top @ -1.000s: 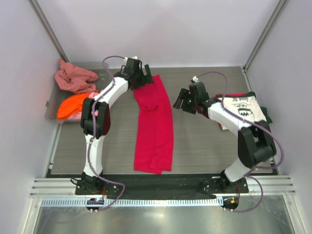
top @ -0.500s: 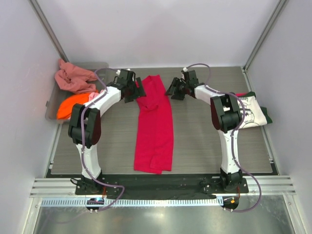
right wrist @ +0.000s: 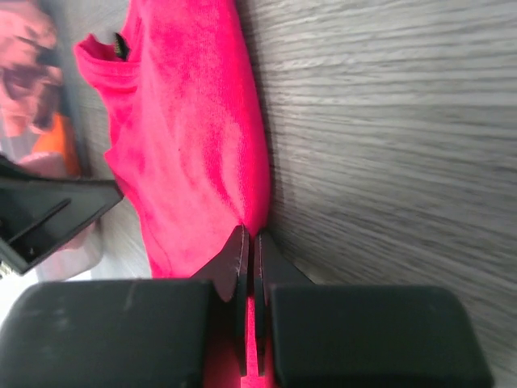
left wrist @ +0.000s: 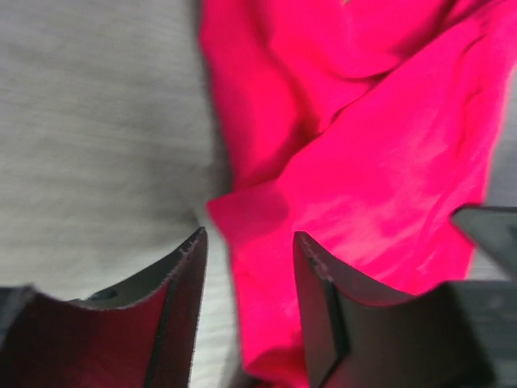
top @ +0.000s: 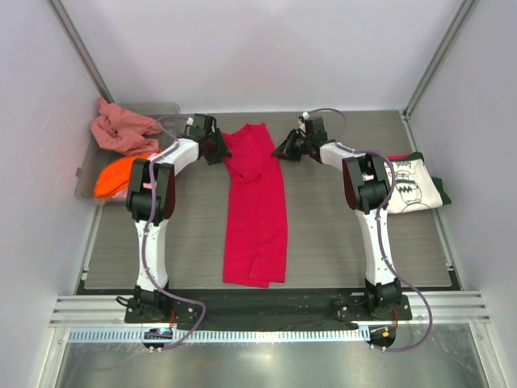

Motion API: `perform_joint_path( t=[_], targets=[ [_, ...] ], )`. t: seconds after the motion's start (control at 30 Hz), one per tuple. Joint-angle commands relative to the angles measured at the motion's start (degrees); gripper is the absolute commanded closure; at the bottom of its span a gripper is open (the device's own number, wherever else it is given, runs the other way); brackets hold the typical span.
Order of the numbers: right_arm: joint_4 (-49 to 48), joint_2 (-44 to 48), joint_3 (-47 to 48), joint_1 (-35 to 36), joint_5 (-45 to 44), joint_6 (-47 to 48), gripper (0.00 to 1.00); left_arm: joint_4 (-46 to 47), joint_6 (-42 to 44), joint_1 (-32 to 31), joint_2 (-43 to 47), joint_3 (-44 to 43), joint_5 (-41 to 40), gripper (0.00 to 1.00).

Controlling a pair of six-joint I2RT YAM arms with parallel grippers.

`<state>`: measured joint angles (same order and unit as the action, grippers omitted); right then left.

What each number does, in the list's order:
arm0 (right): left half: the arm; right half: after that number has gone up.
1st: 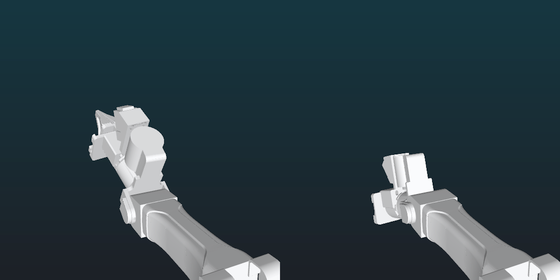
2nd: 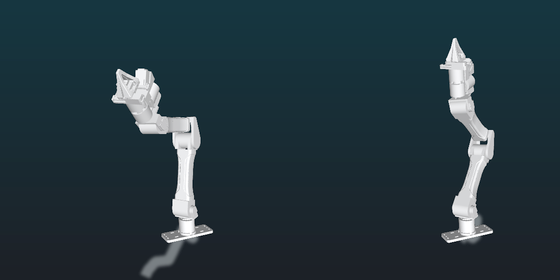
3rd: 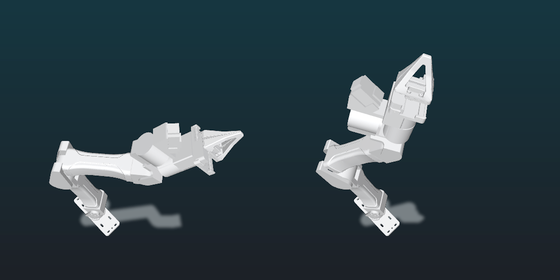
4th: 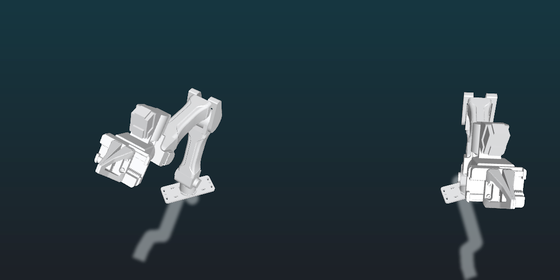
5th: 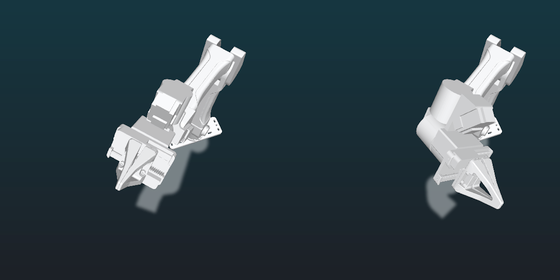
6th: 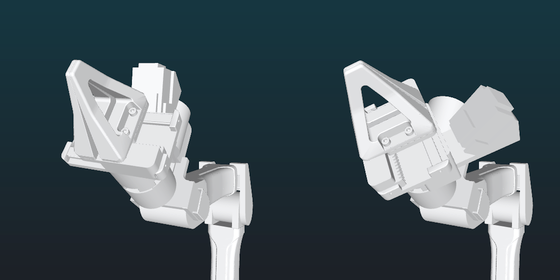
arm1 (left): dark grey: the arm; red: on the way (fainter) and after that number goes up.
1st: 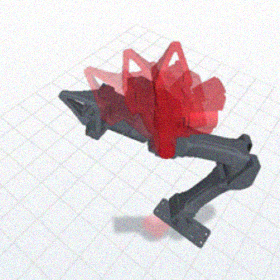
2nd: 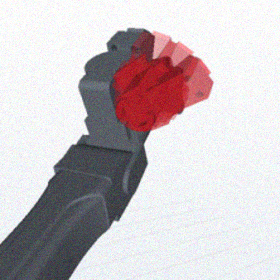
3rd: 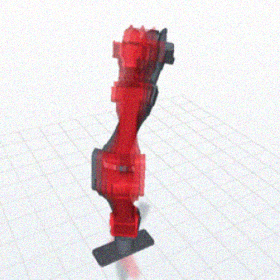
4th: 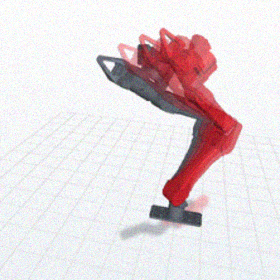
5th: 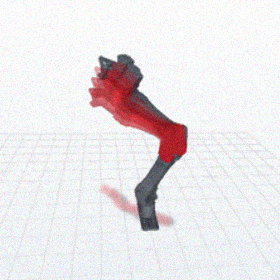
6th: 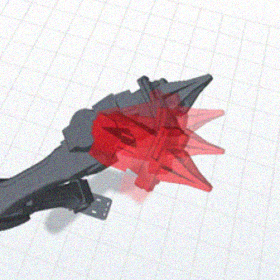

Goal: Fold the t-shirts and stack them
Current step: Fold the tshirt

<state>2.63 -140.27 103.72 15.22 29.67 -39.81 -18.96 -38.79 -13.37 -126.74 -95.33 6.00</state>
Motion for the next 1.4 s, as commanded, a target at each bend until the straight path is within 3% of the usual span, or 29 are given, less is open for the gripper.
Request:
perform_joint_path(
  t=[0.0, 0.13, 0.2, 0.4, 0.43, 0.47, 0.5, 0.6, 0.67, 0.8, 0.93, 1.1, 1.2, 1.37],
  targets=[
    [-7.3, 2.0, -5.5, -2.6, -1.4, -3.7, 0.99, 2.6, -0.9, -0.2, -2.4, -3.8, 2.1, 0.53],
    [-7.6, 2.6, -6.6, -3.6, -1.7, -3.3, 0.99, 3.8, -2.3, -0.3, -8.5, -9.2, 3.7, 0.61],
    [-7.6, 2.1, -6.0, -4.1, -2.2, -3.5, 0.99, 4.6, -3.1, -0.1, -10.6, -12.6, 5.4, 0.74],
    [-5.1, -0.7, -0.9, -5.6, -2.7, -3.9, 0.97, 6.0, -4.3, 0.1, -16.8, -21.6, 6.0, 0.81],
    [-4.5, -0.9, -0.2, -5.6, -2.7, -3.6, 0.91, 6.0, -4.4, 0.4, -17.3, -22.6, 6.0, 0.80],
    [-4.0, -0.9, 0.2, -5.6, -2.6, -3.3, 0.78, 6.0, -4.4, 0.5, -17.7, -23.6, 6.2, 0.75],
    [-4.0, 0.2, -0.4, -5.6, -2.8, -3.0, 0.53, 5.8, -4.8, 0.7, -17.6, -24.5, 7.4, 0.68],
    [-3.0, 5.3, -4.4, -5.3, -4.2, -1.2, 0.40, 5.3, -4.1, 1.1, -14.1, -23.1, 8.8, 0.40],
    [-1.3, 8.8, -7.3, -5.0, -7.1, 0.2, 0.40, 5.9, -3.6, 1.1, -10.2, -16.8, 8.3, 0.29],
    [-0.4, 19.5, -21.7, -3.5, -10.7, 1.0, 0.40, 9.1, -3.1, 0.7, 4.4, -1.4, 6.9, 0.18],
    [-0.5, 34.9, -38.7, -0.8, -13.6, 1.9, 0.41, 8.7, -3.4, -1.6, 17.3, 15.7, 4.6, 0.17],
    [1.4, 49.5, -60.3, 2.4, -13.2, 2.4, 0.41, 5.6, -4.2, -5.6, 31.9, 37.9, 2.2, 0.25],
    [6.8, 57.5, -67.1, 5.9, -12.3, 2.0, 0.42, 1.0, -3.5, -8.5, 40.6, 46.8, 0.6, 0.27],
    [7.9, 69.1, -75.1, 13.5, -13.0, -3.5, 0.44, -1.5, -6.4, -14.8, 51.0, 56.7, 1.1, 0.28]
  ],
)
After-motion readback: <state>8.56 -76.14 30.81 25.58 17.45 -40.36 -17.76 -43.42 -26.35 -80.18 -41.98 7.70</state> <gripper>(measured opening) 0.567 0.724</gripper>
